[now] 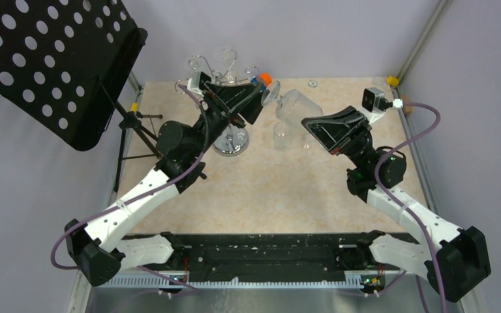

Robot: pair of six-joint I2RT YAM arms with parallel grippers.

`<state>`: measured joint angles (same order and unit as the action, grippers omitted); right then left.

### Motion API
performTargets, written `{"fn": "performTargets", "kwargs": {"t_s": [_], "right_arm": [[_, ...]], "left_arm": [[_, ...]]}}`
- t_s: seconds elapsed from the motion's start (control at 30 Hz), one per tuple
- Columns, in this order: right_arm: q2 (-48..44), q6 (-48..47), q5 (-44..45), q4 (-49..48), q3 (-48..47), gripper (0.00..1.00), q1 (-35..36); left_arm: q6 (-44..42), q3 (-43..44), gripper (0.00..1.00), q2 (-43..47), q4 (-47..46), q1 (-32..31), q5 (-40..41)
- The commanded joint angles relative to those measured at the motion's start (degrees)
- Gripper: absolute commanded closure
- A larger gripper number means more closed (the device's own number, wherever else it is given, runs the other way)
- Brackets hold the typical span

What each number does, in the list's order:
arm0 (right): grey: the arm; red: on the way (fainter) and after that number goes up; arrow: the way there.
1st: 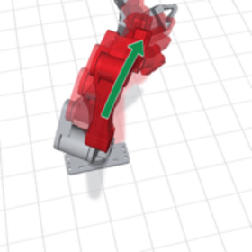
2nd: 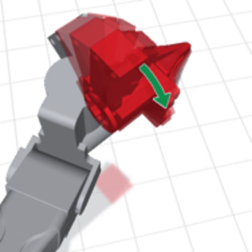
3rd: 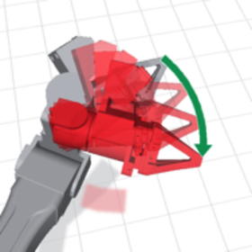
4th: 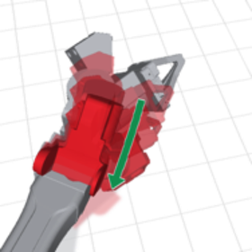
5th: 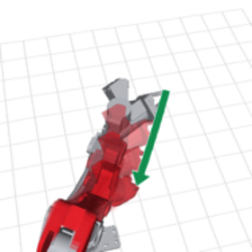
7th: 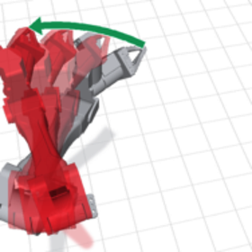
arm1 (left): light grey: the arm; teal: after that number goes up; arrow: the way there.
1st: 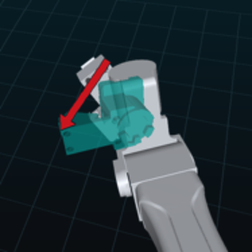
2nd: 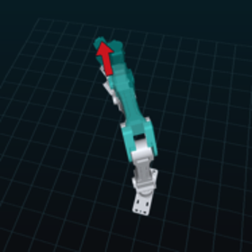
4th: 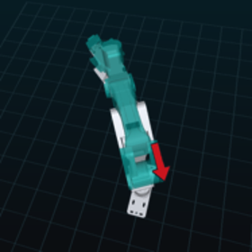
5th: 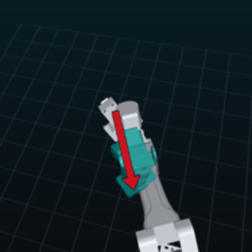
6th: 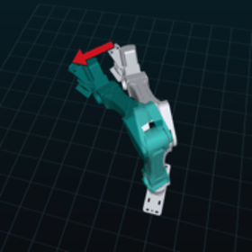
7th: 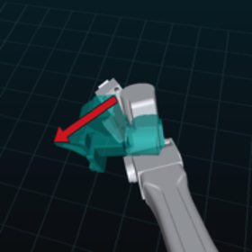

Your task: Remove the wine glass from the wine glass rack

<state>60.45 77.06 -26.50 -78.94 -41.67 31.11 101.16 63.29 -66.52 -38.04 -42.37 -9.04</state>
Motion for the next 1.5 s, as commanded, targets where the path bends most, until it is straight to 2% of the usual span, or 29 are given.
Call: {"fn": "performTargets", "kwargs": {"t_s": [0.0,0.1,0.2,0.33,0.47,0.57,0.67,0.8,0.87,1.23,1.47], "right_arm": [[-4.8,-7.2,0.9,6.9,-4.0,1.00,0.5],[-9.1,-14.7,2.5,22.2,-6.1,1.00,0.5],[-14.2,-25.5,7.3,41.8,-9.8,1.00,0.5],[-19.0,-35.7,19.3,67.1,-16.1,1.00,0.5],[-19.8,-44.6,27.5,89.6,-23.2,1.00,0.5],[-17.3,-49.8,31.7,105.2,-29.5,1.00,0.5],[-14.8,-53.0,33.5,115.7,-32.1,1.00,0.6],[-9.3,-56.6,33.7,126.7,-33.6,1.00,0.6],[-7.0,-57.9,35.0,128.8,-33.0,1.00,0.5],[6.8,-63.8,41.0,131.3,-26.8,1.00,-0.2],[14.8,-65.1,38.8,128.1,-23.1,1.00,-3.6]], "left_arm": [[-8.9,1.9,0.46,5.0,3.4,-0.1,2.2],[-19.8,5.8,0.28,6.7,12.9,0.4,2.4],[-34.5,11.8,0.19,7.4,26.0,0.4,1.9],[-53.1,16.7,0.17,7.7,39.6,0.4,3.0],[-67.3,22.5,0.16,6.7,53.1,0.4,10.4],[-74.7,26.5,0.16,5.5,59.4,0.4,16.4],[-78.4,28.0,0.16,4.6,62.1,0.4,20.4],[-80.9,28.1,0.14,4.1,62.8,0.4,24.2],[-81.8,28.4,0.13,3.7,62.9,0.5,25.4],[-83.3,28.8,0.10,1.7,61.2,1.5,25.8],[-83.3,28.5,0.09,1.1,60.7,3.5,23.4]]}}
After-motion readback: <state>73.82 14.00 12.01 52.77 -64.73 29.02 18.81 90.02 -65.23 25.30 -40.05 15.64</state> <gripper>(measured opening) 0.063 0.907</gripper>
